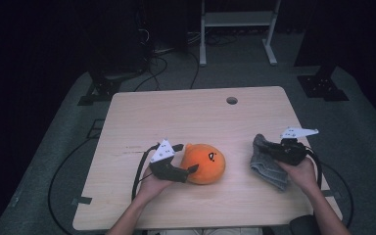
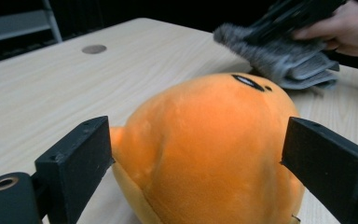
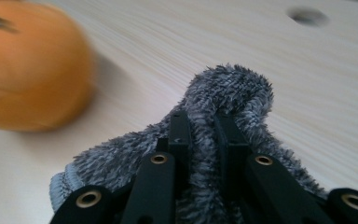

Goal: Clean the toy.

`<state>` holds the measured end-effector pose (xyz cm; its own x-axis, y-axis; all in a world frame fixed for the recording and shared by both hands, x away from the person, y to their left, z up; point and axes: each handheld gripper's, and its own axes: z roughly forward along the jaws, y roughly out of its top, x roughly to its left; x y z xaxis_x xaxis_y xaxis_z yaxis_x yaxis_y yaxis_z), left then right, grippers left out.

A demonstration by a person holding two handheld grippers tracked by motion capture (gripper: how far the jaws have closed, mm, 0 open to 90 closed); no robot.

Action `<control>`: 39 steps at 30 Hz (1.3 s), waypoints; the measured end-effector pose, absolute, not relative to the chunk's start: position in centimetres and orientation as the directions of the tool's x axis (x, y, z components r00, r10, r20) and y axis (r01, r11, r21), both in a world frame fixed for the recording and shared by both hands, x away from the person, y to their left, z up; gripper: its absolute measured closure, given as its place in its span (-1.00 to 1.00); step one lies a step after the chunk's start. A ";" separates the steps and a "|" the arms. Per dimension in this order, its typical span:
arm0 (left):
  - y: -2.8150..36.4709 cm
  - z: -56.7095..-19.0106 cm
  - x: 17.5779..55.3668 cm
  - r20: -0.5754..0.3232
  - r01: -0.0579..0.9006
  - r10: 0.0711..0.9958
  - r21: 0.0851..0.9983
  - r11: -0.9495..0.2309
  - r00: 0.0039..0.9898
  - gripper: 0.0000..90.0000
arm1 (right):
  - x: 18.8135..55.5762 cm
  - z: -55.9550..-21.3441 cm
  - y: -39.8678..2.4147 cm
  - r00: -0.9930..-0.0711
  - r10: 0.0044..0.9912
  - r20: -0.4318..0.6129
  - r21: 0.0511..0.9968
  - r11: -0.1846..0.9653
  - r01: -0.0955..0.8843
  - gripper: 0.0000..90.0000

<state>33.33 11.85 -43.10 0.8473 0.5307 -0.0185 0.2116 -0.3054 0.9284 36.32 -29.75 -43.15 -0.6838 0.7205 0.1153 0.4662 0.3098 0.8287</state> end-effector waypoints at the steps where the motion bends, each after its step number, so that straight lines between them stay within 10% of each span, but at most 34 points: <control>1: 11.8 -43.2 33.4 -0.010 0.206 0.528 0.927 -0.314 0.849 -0.73 | 35.8 -42.7 -29.2 -0.705 0.698 0.122 0.841 0.304 0.447 0.74; 10: 10.9 -44.0 34.0 -0.024 0.222 0.498 0.913 -0.342 0.867 -0.17 | 31.6 -39.5 -23.3 -0.878 0.477 0.039 0.907 0.353 0.232 0.74; 39: 10.7 -44.4 34.4 -0.077 0.264 0.486 0.907 -0.330 0.871 -0.06 | 30.7 -42.0 -17.6 -0.894 0.434 -0.108 0.835 0.527 0.155 0.76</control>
<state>34.41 10.69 -44.41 0.8707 0.4858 -0.0766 0.2636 -0.3297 0.9065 30.70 -17.62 -42.00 -0.8944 0.4342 -0.1078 0.1553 0.5274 0.8353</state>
